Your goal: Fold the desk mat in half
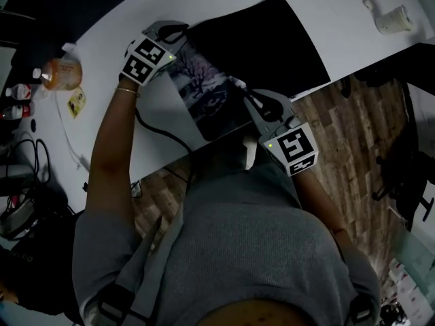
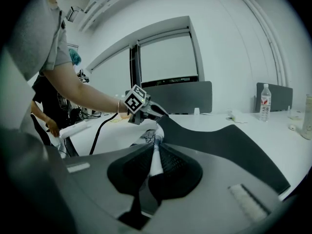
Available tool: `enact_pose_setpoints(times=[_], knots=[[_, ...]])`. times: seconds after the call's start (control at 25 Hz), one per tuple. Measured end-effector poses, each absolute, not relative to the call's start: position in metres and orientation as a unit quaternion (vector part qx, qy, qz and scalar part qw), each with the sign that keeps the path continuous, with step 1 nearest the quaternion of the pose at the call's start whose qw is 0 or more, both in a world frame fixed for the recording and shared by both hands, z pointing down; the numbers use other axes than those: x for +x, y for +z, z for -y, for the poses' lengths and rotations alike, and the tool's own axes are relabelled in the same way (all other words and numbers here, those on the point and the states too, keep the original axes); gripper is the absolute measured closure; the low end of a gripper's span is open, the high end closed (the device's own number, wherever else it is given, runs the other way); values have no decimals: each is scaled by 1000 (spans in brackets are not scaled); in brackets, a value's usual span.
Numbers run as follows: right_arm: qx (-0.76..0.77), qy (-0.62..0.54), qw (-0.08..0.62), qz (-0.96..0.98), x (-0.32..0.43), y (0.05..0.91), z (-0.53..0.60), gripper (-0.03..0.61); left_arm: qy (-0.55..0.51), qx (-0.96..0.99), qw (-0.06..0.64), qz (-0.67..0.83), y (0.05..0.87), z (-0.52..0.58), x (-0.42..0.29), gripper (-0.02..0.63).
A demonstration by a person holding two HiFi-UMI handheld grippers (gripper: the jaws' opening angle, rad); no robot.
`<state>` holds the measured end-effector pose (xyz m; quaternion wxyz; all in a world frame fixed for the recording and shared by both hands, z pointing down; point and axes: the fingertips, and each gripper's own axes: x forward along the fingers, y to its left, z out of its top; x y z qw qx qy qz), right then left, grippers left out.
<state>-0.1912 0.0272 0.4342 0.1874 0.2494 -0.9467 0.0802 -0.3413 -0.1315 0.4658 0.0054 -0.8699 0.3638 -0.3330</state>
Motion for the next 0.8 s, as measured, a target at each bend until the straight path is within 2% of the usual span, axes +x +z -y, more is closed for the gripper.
enact_pose_setpoints(times=[0.24,0.32,0.8], knots=[[206,80,196,955,-218,444,-46,540,-343,-858,2,-381,473,116,-367,572],[192,81,200,957,-225,448,-53,540,-348,-855,3,-385,475,110,-373,600],[120,71,217,966,-258,459,-83,541,-357,-841,-10,-408,490,81,-403,601]])
